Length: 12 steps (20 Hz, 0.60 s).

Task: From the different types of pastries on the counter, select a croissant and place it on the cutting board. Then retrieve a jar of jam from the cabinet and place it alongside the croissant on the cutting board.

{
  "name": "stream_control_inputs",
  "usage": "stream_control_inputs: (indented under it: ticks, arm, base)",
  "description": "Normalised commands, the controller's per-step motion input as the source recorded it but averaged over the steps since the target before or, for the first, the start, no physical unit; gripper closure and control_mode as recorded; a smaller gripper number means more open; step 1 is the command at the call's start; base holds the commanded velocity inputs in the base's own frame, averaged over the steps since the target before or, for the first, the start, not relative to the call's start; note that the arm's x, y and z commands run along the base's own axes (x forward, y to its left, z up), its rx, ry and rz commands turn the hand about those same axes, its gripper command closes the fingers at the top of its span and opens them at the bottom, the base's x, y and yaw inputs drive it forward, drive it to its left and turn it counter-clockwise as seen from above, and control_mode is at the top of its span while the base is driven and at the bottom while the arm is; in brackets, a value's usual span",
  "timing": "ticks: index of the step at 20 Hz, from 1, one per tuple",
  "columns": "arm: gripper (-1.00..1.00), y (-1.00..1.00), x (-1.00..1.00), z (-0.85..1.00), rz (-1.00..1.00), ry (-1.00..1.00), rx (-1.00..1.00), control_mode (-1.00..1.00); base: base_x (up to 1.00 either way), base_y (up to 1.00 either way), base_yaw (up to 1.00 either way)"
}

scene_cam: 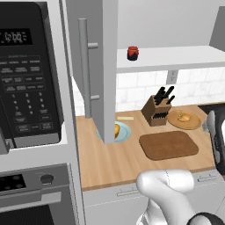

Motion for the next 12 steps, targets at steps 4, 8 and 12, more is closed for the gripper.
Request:
stream_control_inputs:
  ticks: [4, 8, 12]
  arm:
    - [-1.0, -0.49, 0.7, 0.0, -0.14, 0.36, -0.13, -1.0]
    - [-1.0, -0.6, 0.99, -0.21, -0.16, 0.22, 0.04, -1.0]
    - [-1.0, -0.74, 0.8, -0.77, -0.09, 0.0, 0.31, -1.0]
  base:
    - [0.0, 0.0, 0.0]
    - [0.0, 0.0, 0.0]
    - [0.0, 0.0, 0.0]
